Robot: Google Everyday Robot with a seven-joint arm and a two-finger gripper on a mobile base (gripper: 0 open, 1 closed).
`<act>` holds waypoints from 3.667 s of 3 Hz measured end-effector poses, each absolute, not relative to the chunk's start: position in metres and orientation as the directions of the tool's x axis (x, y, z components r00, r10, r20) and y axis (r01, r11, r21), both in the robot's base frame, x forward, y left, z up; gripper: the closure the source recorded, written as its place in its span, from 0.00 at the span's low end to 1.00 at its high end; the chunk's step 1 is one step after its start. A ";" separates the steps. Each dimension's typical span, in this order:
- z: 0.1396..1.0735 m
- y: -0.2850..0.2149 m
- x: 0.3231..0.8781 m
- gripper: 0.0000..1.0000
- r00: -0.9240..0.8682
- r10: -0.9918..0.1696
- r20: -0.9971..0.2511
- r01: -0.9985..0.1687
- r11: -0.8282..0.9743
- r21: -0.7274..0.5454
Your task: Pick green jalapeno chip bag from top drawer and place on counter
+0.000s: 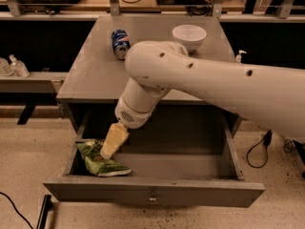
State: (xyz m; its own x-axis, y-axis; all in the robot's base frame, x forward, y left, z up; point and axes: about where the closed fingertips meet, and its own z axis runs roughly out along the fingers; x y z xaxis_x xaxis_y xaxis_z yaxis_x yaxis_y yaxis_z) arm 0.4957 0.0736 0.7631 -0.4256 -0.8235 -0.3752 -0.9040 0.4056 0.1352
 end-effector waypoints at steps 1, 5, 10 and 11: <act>0.741 0.099 0.503 0.37 -0.516 -0.788 -0.336 -0.856 0.495 0.152; 0.697 0.131 0.498 0.41 -0.698 -0.666 -0.264 -0.716 0.660 0.228; 0.665 0.182 0.480 0.68 -0.667 -0.705 -0.243 -0.736 0.572 0.361; 0.662 0.183 0.478 0.91 -0.660 -0.713 -0.234 -0.740 0.566 0.364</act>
Offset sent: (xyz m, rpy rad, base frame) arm 0.0065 0.0633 -0.0670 -0.0360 0.1513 -0.2921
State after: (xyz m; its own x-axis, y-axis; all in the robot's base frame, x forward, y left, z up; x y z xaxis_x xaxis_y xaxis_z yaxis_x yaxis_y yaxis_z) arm 0.4779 0.1832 0.6618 -0.6604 -0.7135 -0.2342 -0.7401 0.5656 0.3637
